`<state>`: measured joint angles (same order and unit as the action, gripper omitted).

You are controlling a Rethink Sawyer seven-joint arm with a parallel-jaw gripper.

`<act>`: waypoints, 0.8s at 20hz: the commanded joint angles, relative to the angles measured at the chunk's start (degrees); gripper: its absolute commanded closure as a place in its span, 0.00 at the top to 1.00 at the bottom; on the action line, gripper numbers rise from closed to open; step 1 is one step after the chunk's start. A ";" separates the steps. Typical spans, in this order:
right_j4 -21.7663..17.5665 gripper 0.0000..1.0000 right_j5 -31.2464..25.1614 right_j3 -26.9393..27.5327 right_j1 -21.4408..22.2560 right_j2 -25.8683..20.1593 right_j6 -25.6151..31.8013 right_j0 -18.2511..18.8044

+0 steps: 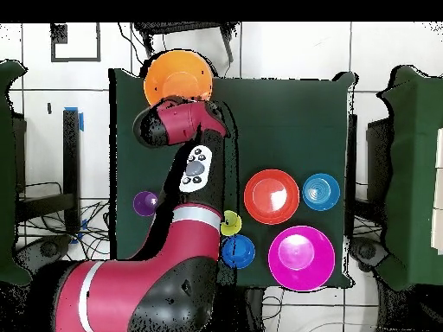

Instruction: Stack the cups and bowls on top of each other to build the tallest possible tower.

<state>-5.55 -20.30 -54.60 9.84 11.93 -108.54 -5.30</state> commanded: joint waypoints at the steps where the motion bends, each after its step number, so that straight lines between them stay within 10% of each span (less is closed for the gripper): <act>1: -2.48 1.00 -10.85 -0.54 -0.60 -9.37 7.50 -0.15; 16: -3.92 1.00 -1.84 8.76 -12.78 -8.61 2.07 -0.50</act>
<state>-5.58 -23.74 -47.59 4.11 9.83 -108.54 -5.61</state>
